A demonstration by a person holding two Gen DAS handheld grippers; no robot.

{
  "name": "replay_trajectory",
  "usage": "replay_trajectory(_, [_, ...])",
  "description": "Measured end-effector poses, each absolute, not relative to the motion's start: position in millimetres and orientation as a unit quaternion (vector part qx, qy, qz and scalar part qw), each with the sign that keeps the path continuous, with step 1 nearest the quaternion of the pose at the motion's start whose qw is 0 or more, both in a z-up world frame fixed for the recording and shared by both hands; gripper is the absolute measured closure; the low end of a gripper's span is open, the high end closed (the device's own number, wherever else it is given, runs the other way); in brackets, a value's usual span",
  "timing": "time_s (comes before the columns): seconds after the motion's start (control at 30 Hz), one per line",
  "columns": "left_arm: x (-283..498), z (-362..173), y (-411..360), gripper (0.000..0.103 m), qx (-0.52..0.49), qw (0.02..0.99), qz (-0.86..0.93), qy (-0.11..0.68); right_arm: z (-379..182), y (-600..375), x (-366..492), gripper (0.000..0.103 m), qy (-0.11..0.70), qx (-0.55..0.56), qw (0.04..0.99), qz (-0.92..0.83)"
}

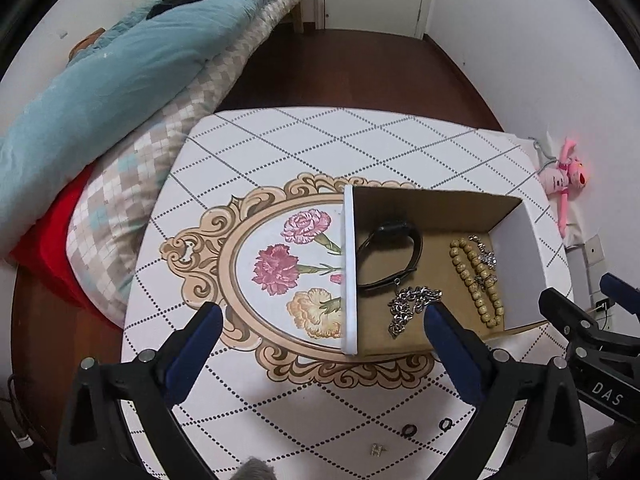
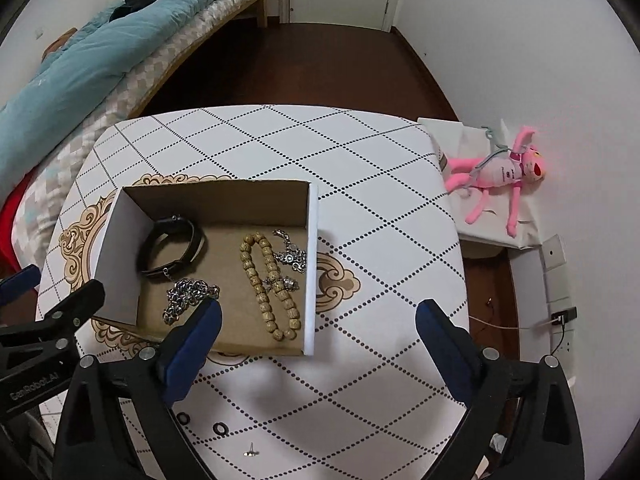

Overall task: Organize jewelry
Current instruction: 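Lift both open grippers out of the box toward the remaining jewelry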

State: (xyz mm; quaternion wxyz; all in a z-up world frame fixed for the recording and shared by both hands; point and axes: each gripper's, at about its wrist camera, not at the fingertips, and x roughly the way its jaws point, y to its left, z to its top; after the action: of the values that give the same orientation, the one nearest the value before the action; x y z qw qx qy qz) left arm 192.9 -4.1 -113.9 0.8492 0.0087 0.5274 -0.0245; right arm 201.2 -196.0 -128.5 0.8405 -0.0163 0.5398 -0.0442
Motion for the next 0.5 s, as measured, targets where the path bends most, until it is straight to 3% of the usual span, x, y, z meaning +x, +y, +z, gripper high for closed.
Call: replay_trajectory(0.5, [135.9,-41.2,-2.3,0.0,-0.003,0.887,-0.019,0.461,-69.2,-203.0,142.6,0.001,0.479,0.007,0.875,-0.064])
